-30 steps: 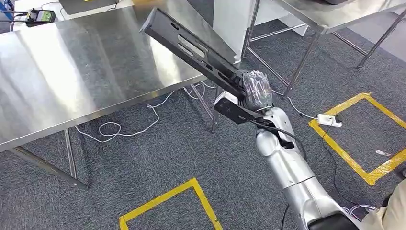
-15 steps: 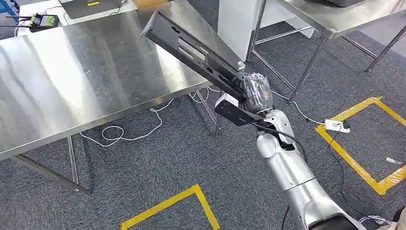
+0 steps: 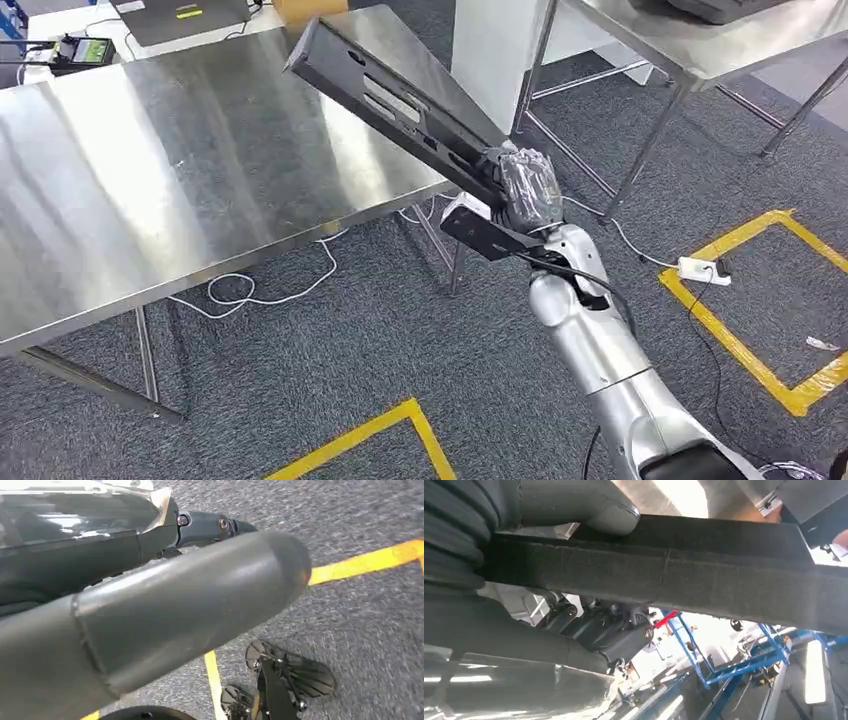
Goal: Take the parts from the cabinet and place them on the table.
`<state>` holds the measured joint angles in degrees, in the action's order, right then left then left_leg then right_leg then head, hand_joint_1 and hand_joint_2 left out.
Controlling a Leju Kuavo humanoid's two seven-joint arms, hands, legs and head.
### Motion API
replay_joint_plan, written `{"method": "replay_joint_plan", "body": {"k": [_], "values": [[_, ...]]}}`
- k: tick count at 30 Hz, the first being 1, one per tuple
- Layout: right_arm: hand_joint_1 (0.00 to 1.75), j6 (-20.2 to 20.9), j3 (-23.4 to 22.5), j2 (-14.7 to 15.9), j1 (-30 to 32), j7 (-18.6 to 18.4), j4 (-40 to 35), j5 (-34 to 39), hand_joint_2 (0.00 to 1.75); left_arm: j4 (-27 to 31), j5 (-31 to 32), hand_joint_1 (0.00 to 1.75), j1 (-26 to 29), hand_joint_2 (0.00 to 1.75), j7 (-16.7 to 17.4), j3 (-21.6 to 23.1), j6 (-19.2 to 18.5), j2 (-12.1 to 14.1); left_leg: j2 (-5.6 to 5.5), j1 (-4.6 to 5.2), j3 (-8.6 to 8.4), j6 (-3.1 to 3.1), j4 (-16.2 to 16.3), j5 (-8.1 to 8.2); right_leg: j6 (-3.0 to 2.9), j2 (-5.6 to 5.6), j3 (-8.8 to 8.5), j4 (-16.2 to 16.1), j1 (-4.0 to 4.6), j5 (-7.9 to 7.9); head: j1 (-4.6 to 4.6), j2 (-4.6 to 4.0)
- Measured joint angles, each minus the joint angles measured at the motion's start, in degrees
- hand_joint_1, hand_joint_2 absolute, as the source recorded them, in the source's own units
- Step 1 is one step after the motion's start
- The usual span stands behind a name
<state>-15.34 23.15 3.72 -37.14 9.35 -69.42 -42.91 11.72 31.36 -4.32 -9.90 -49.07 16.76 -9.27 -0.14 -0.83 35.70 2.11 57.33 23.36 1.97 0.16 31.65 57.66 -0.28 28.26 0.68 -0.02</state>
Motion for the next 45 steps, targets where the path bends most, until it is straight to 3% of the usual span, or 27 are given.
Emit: {"method": "replay_joint_plan", "body": {"k": [1, 4, 5, 6, 9, 10, 12, 14, 16, 19, 20, 21, 22, 24, 25, 26, 29, 30, 31, 34, 36, 38, 40, 41, 42, 44, 45], "values": [[1.75, 0.0, 0.0, 0.1, -0.2, 0.0, 0.0, 0.0, 1.75, 0.0, 0.0, 0.00, 0.0, 0.00, 0.0, 0.0, 0.0, -0.1, -0.04, 0.24, -0.32, 0.44, -0.2, 0.21, -0.15, -0.05, 0.99, 2.3, -0.19, 0.81, 0.09, 0.00], [1.75, 0.0, -0.1, 0.3, -0.2, 0.0, 0.3, 0.2, 1.75, 0.0, 0.0, 0.00, -0.1, 0.00, 0.0, -0.1, 0.0, 0.0, -0.05, 0.39, -0.96, 1.21, -0.1, 0.99, -0.94, -0.05, 9.00, 15.6, -0.28, 4.81, -0.20, 0.00], [1.75, 0.0, 0.0, 0.4, 0.1, 0.0, 0.5, 0.3, 1.75, 0.0, 0.0, 0.00, -0.1, 0.00, 0.0, -0.1, 0.0, 0.0, -0.17, 0.44, -1.35, 1.27, -0.1, 1.29, -0.68, -0.04, 10.85, 18.0, -0.25, 4.79, -0.24, 0.00], [1.75, 0.0, 0.0, 0.6, 0.3, 0.0, 0.7, 0.3, 1.75, 0.0, 0.0, 0.00, -0.1, 0.00, 0.0, -0.1, 0.0, -0.1, -0.37, 0.47, -1.83, 1.23, -0.1, 1.66, -0.17, -0.05, 11.22, 17.2, -0.29, 3.58, -0.17, 0.00], [1.75, 0.0, -0.1, 0.7, 0.2, 0.1, 0.8, 0.6, 1.75, 0.0, 0.0, 0.00, 0.0, 0.00, 0.0, -0.1, 0.0, -0.1, -0.68, 0.46, -3.55, 0.71, 0.0, 2.96, 1.42, -0.16, 6.20, 3.7, -0.44, -4.10, -0.37, 0.00], [1.75, 0.0, -0.1, 0.7, 0.1, 0.1, 0.9, 0.8, 1.75, 0.0, 0.0, 0.00, 0.0, 0.00, -0.1, -0.1, 0.0, -0.1, -0.70, 0.78, -3.65, 0.31, 0.1, 3.41, 1.21, -0.42, 5.02, 0.3, -0.36, -5.35, -0.48, 0.00], [1.75, 0.0, 0.0, 0.6, 0.0, 0.2, 0.9, 0.9, 1.75, 0.0, 0.1, 0.00, -0.1, 0.00, -0.1, -0.1, 0.0, -0.1, -0.67, 1.08, -3.77, -0.18, 0.3, 4.06, -0.11, -0.15, 4.50, 0.1, -0.38, -5.12, -0.24, 0.00], [1.75, 0.0, -0.1, 0.7, 0.0, 0.2, 1.0, 0.9, 1.75, 0.0, 0.1, 0.00, -0.1, 0.00, -0.1, -0.1, 0.0, -0.1, -0.58, 0.73, -3.95, -0.74, 0.2, 4.43, -0.80, -0.04, 4.41, 0.1, -0.16, -4.76, -0.26, 0.00], [1.75, 0.0, -0.1, 0.7, -0.2, 0.2, 0.9, 1.0, 1.75, 0.0, 0.1, 0.00, -0.1, 0.00, -0.2, -0.1, 0.0, 0.0, -0.28, 0.47, -3.45, -1.61, 2.3, 5.67, -1.84, 0.07, 3.55, -0.1, -0.80, -4.45, -0.05, 0.00], [1.75, 0.0, 0.0, 0.5, -0.2, 0.2, 0.9, 1.1, 1.75, 0.0, 0.2, 0.00, -0.1, 0.00, -0.2, -0.1, 0.0, 0.0, -0.14, 0.03, 4.06, -2.42, 15.2, 10.52, -2.91, 0.06, 2.82, -0.1, -0.62, -3.70, 0.09, 0.00], [1.75, 0.0, 0.0, 0.5, -0.1, 0.2, 1.0, 1.2, 1.75, 0.0, 0.2, 0.00, -0.1, 0.00, -0.2, -0.1, 0.0, 0.0, -0.08, 0.01, 6.51, -2.54, 18.2, 10.73, -2.91, 0.08, 2.56, -0.1, -0.55, -3.43, 0.15, 0.00], [1.75, 0.0, 0.0, 0.5, 0.0, 0.2, 0.9, 1.3, 1.75, 0.0, 0.2, 0.00, 0.0, 0.00, -0.2, -0.1, 0.0, 0.0, -0.07, 0.01, 7.36, -2.49, 18.2, 9.45, -2.88, 0.14, 2.23, -0.1, -0.53, -3.16, 0.09, 0.00], [1.75, 0.0, 0.0, 0.5, 0.0, 0.2, 0.9, 1.4, 1.75, 0.0, 0.2, 0.00, 0.0, 0.00, -0.2, -0.1, 0.0, 0.0, -0.06, 0.01, 6.95, -2.38, 15.8, 6.91, -2.83, 0.26, 1.76, -0.1, -0.53, -2.82, 0.15, 0.00], [1.75, 0.0, 0.0, 0.5, 0.0, 0.2, 0.9, 1.4, 1.75, 0.0, 0.5, 0.00, 0.0, 0.00, -0.2, -0.1, 0.0, 0.2, -0.06, 0.04, 3.50, -1.78, 6.7, 0.66, -2.61, 0.40, 0.62, -0.1, -0.46, -2.12, 0.13, 0.00], [1.75, 0.0, 0.0, 0.5, 0.0, 0.2, 0.9, 1.4, 1.75, 0.0, 0.5, 0.00, 0.0, 0.00, -0.2, -0.1, 0.0, 0.3, -0.07, 0.22, 1.99, -1.19, 2.7, -1.41, -2.46, 0.43, 0.36, -0.2, -0.45, -1.85, 0.09, 0.00], [1.75, 0.0, 0.0, 0.5, 0.0, 0.2, 0.9, 1.5, 1.75, 0.0, 0.6, 0.00, -0.1, 0.00, -0.2, -0.1, 0.0, 0.3, 0.02, 0.54, 0.91, -0.86, 0.9, -0.38, -1.98, 0.60, 0.30, 0.0, 0.36, -1.40, 0.13, 0.00], [1.75, 0.0, 0.0, 0.6, 0.0, 0.2, 0.9, 1.5, 1.75, 0.0, 0.9, 0.00, -0.1, 0.00, -0.2, -0.1, 0.0, 0.3, -0.02, 0.94, 0.96, -0.09, 0.9, 0.29, -1.23, 0.56, 0.21, -0.4, -0.06, -1.04, 0.13, 0.00], [1.75, 0.0, 0.0, 0.6, 0.0, 0.2, 0.6, 1.5, 1.75, 0.0, 1.0, 0.00, -0.1, 0.00, -0.1, -0.1, 0.0, 0.3, 0.02, 0.54, 0.23, 0.25, 0.1, 0.02, -0.87, 0.49, 0.15, -0.4, 0.42, -0.75, 0.00, 0.00], [1.75, 0.0, -0.1, 0.7, 0.0, 0.2, 0.6, 1.5, 1.75, 0.0, 1.0, 0.00, -0.1, 0.00, -0.1, -0.1, 0.0, 0.3, 0.02, 0.39, -0.24, 0.41, -0.3, -0.08, -0.77, 0.23, 0.65, 0.8, 0.05, -0.36, 0.02, 0.00], [1.75, 0.0, -0.3, 0.8, 0.1, 0.2, 0.6, 1.6, 1.75, 0.0, 1.0, 0.00, -0.2, 0.00, 0.0, -0.1, 0.1, 0.3, 0.01, 0.42, -0.89, 1.31, -0.4, 0.64, -1.33, 0.26, 7.62, 13.2, -0.16, 3.97, -0.17, 0.00], [1.75, 0.0, -0.3, 1.1, 0.8, 0.2, 0.6, 1.6, 1.75, 0.0, 1.1, 0.00, -0.1, 0.00, 0.1, -0.1, 0.1, 0.3, -0.19, 0.41, -1.45, 1.30, -0.3, 1.17, -0.70, 0.25, 10.84, 17.5, -0.36, 4.02, -0.33, 0.00], [1.75, 0.1, -0.3, 1.2, 0.9, 0.2, 0.6, 1.7, 1.75, 0.0, 1.1, 0.00, -0.1, 0.00, 0.3, -0.1, 0.1, 0.3, -0.40, 0.33, -2.37, 0.93, -0.3, 1.91, 0.74, 0.21, 9.11, 11.7, -0.73, 0.10, -0.41, 0.00], [1.75, 0.0, -0.5, 1.5, 0.9, 0.2, 0.6, 1.7, 1.75, 0.0, 1.2, 0.00, -0.1, 0.00, 0.3, -0.1, 0.1, 0.3, -0.45, 0.31, -3.24, 0.22, -0.1, 2.91, 1.85, -0.38, 5.29, 1.7, -1.30, -4.80, -0.52, 0.00], [1.75, 0.0, -0.4, 1.6, 0.9, 0.2, 0.6, 1.8, 1.75, 0.0, 1.2, 0.00, -0.1, 0.00, 0.4, -0.1, 0.2, 0.3, -0.41, 0.88, -3.20, -0.27, 0.5, 3.57, 1.38, -0.42, 4.27, 0.4, -1.08, -4.75, -0.63, 0.00], [1.75, 0.0, -0.4, 1.6, 1.1, 0.2, 0.5, 1.8, 1.75, 0.0, 1.2, 0.00, -0.1, 0.00, 0.4, -0.1, 0.3, 0.3, -0.34, 0.76, -3.19, -0.47, 0.4, 3.73, 0.40, -0.16, 4.35, 0.4, -1.07, -4.60, -0.50, 0.00], [1.75, 0.0, -0.5, 1.8, 1.4, 0.1, 0.6, 1.8, 1.75, 0.0, 1.2, 0.00, -0.1, 0.00, 0.4, -0.1, 0.3, 0.3, -0.31, 0.41, -3.37, -0.82, 0.2, 3.92, -0.23, -0.04, 4.41, 0.5, -0.62, -4.27, -0.35, 0.00], [1.75, 0.0, -0.5, 1.9, 1.3, 0.1, 0.5, 1.8, 1.75, 0.0, 1.2, 0.00, -0.1, 0.00, 0.5, -0.1, 0.3, 0.3, -0.30, 0.21, -3.48, -1.22, 0.4, 4.35, -0.81, 0.09, 4.11, 0.3, -1.05, -4.27, -0.26, 0.00]]}}
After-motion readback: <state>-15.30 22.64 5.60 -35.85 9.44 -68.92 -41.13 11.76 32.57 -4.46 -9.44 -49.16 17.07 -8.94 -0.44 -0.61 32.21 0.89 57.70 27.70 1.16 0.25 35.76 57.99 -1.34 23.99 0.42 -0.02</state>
